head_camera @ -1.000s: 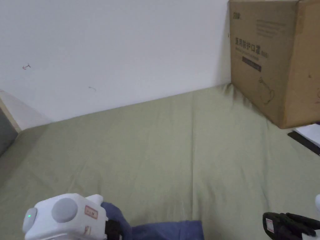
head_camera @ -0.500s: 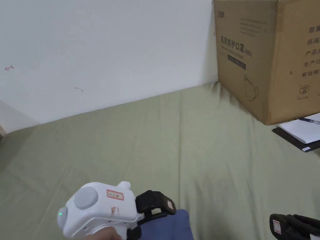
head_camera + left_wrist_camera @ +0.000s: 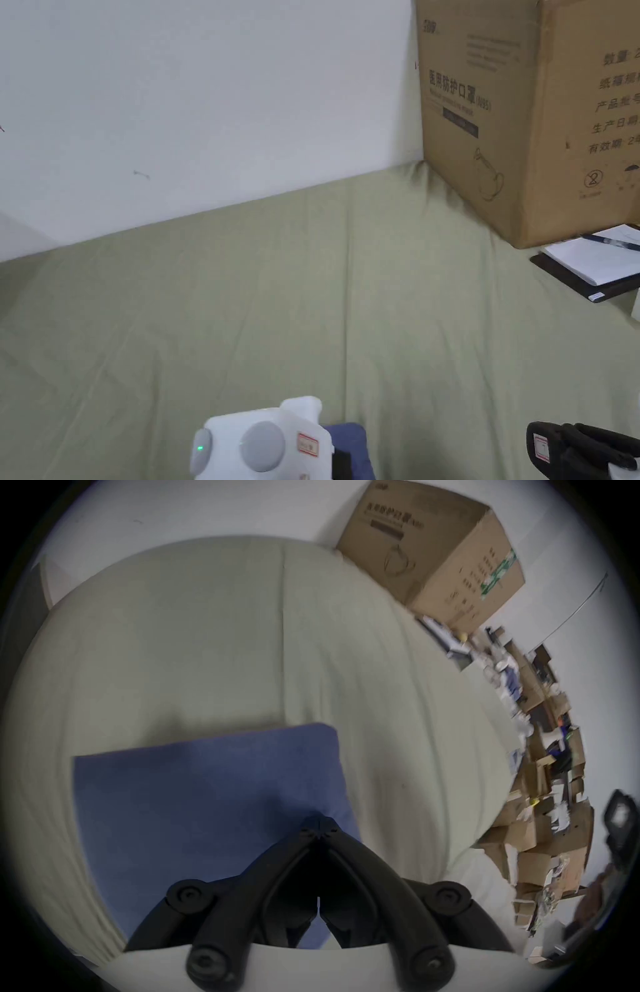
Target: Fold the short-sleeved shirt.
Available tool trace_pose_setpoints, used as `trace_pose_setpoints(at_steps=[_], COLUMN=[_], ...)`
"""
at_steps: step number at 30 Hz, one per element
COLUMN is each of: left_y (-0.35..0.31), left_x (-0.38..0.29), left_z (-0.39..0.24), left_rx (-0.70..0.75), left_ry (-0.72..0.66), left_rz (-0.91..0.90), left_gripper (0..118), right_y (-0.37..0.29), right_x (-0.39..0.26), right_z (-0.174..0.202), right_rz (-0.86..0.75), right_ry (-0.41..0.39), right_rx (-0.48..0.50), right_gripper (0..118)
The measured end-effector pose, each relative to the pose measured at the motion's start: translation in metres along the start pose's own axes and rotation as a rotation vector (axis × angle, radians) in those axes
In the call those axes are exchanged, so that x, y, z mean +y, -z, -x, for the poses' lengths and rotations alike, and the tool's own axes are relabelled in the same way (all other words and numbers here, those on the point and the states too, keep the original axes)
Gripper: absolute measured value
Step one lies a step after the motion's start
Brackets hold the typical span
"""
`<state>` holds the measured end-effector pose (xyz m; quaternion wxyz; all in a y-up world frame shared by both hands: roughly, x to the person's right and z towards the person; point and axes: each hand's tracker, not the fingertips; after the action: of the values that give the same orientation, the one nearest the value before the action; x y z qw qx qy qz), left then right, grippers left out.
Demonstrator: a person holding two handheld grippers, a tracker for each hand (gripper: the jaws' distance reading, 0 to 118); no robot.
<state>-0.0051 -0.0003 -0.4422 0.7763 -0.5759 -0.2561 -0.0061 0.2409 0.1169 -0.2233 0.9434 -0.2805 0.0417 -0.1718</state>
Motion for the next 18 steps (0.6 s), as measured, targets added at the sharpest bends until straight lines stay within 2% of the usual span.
trace_pose_setpoints(at_steps=[2,5,6,8,9,15,18], left_y=[0.020,0.024,0.018,-0.005,-0.023,-0.188,-0.244], left_x=[0.001,0.007,0.008,0.003,-0.004,-0.053,-0.100], left_z=[-0.006,-0.011,-0.007,0.010,0.011,-0.003,-0.011], left_rx=[0.038,-0.041,-0.125,-0.481,-0.536,-0.245,0.038], left_ry=[0.008,-0.072,-0.122,-0.268,-0.300,0.013,0.121], left_rz=[0.016,-0.007,-0.014,-0.101,-0.193,-0.786,-1.064], left_gripper=[0,0,0,0,0,0,0], right_y=[0.001,0.004,0.004,0.002,0.001,-0.028,-0.046], right_x=[-0.003,-0.006,-0.006,-0.005,-0.004,0.021,0.035], right_z=[-0.003,-0.001,-0.001,0.000,0.001,0.021,0.039], right_rz=[0.007,0.008,0.012,0.013,0.004,-0.170,-0.333], right_ry=[0.003,-0.010,-0.006,0.025,0.031,-0.044,-0.088], right_rx=[-0.007,-0.021,-0.014,0.029,0.048,0.099,0.094], right_gripper=[0,0,0,0,0,0,0])
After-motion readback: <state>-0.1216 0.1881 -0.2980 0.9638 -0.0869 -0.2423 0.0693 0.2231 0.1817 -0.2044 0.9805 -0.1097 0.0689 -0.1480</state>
